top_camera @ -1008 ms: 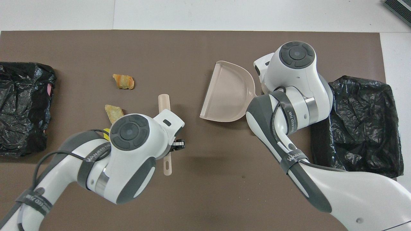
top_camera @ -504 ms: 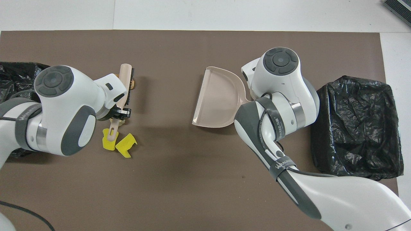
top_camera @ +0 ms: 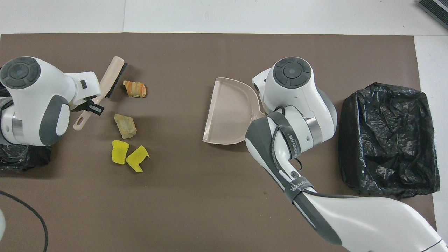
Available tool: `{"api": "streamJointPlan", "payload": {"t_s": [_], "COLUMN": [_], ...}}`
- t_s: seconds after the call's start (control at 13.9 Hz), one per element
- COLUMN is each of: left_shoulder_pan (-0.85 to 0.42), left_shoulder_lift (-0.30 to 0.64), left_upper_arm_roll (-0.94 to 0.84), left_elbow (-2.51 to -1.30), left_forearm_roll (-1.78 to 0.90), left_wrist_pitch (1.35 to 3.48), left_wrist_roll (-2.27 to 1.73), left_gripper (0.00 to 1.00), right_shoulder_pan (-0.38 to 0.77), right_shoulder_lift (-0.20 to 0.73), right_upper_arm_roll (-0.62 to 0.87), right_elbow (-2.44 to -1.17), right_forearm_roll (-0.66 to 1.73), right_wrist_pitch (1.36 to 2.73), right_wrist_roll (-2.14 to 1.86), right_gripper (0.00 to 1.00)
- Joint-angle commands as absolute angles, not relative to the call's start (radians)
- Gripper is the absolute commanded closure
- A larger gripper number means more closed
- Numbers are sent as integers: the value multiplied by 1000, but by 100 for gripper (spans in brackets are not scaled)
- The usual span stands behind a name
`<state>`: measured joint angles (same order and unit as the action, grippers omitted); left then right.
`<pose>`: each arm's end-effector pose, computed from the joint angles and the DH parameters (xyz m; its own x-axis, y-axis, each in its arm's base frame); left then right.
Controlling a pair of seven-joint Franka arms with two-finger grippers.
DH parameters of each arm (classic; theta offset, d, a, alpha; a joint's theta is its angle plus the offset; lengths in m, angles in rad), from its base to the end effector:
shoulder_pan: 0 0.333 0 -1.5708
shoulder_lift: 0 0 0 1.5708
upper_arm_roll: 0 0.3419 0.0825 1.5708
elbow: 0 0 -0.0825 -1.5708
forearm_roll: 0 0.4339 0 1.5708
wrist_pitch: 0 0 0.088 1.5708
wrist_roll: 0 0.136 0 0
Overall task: Sweep and dump trash in bin
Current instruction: 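Sweep the debris with the brush in the left gripper toward the dustpan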
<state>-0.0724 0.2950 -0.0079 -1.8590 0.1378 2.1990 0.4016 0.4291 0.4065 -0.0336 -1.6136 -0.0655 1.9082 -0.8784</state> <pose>0.6788 -0.0463 0.3346 0.8474 -0.5309 -0.0066 -0.5278 -0.8410 -0.1193 0.6568 0.2696 0.3557 0.2618 0.9567 -0.1273 0.9624 -0.2688 -0.0404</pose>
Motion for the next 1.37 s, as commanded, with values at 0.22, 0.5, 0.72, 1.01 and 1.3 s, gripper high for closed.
{"api": "streamJointPlan", "payload": {"t_s": [0.22,0.5,0.72,1.01,1.3], "left_shoulder_pan": [-129,-236,-305,-308,-262], "left_shoulder_lift": [265,189,163,153,72], "left_upper_arm_roll": [-26,-28,-29,-26,-18], "left_elbow": [-1884,-1980,-1977,-1956,-1887], "left_forearm_roll": [166,161,153,152,115], "left_wrist_pitch": [2119,2004,1828,1795,1738], "left_wrist_roll": [725,766,755,659,438], "left_gripper": [100,100,100,100,100], "right_shoulder_pan": [430,430,431,453,453], "right_shoulder_lift": [387,387,383,376,362], "right_upper_arm_roll": [-28,-28,-28,-28,-28], "right_elbow": [-1634,-1634,-1646,-1686,-1720], "right_forearm_roll": [-60,-60,-61,-63,-61], "right_wrist_pitch": [1908,1908,1908,1919,1957], "right_wrist_roll": [-887,-888,-894,-945,-1017], "right_gripper": [100,100,100,100,100]}}
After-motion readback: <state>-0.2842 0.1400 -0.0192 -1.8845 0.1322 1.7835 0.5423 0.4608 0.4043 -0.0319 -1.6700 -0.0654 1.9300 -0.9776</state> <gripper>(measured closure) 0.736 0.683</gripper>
